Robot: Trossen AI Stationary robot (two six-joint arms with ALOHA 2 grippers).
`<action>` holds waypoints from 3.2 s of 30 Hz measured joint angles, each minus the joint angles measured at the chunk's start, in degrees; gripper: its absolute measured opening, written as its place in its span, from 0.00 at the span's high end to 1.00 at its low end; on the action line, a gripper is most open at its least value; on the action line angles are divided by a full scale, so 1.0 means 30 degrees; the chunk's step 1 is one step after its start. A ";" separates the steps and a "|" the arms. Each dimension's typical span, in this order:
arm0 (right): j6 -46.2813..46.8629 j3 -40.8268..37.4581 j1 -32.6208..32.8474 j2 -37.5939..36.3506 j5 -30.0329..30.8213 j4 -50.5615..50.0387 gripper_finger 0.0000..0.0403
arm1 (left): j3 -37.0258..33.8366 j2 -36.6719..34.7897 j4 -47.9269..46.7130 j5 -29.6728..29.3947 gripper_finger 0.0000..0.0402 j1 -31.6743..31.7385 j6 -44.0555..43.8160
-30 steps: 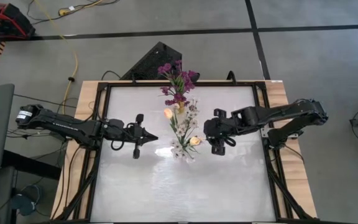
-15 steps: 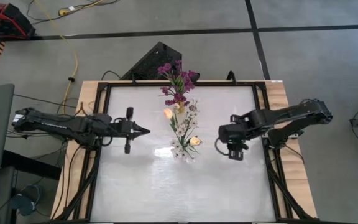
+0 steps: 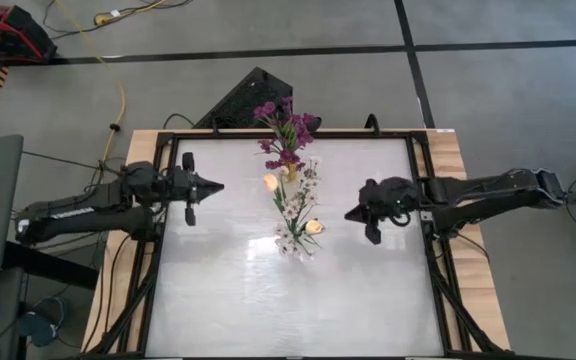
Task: Sort flowers into vase by color
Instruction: Return to Home Position
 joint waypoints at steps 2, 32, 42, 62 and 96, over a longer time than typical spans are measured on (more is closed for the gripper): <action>-0.0103 -0.1349 -0.0304 -0.0595 -0.0661 0.2136 0.90 | -0.0749 -0.0363 0.0692 0.0895 1.00 0.0821 -0.0256; -0.1589 -1.1659 0.0048 -0.2046 -0.0063 2.0822 0.96 | -0.9034 -0.1953 0.8906 0.3441 1.00 0.2335 -0.6108; -0.1866 -1.1988 -0.1812 -0.4228 -0.0716 1.8818 0.96 | -0.8709 -0.7885 0.2884 0.2513 1.00 0.2328 -0.6178; -0.1303 -1.2104 -0.2863 -0.6638 0.1010 1.5795 0.95 | -0.9049 -0.8949 0.2512 -0.0127 1.00 0.2154 -0.6131; -0.2817 -1.2760 -0.1042 -1.5666 0.0866 0.7986 0.95 | -0.9100 -0.8956 0.2769 -0.0253 1.00 0.0310 -0.6051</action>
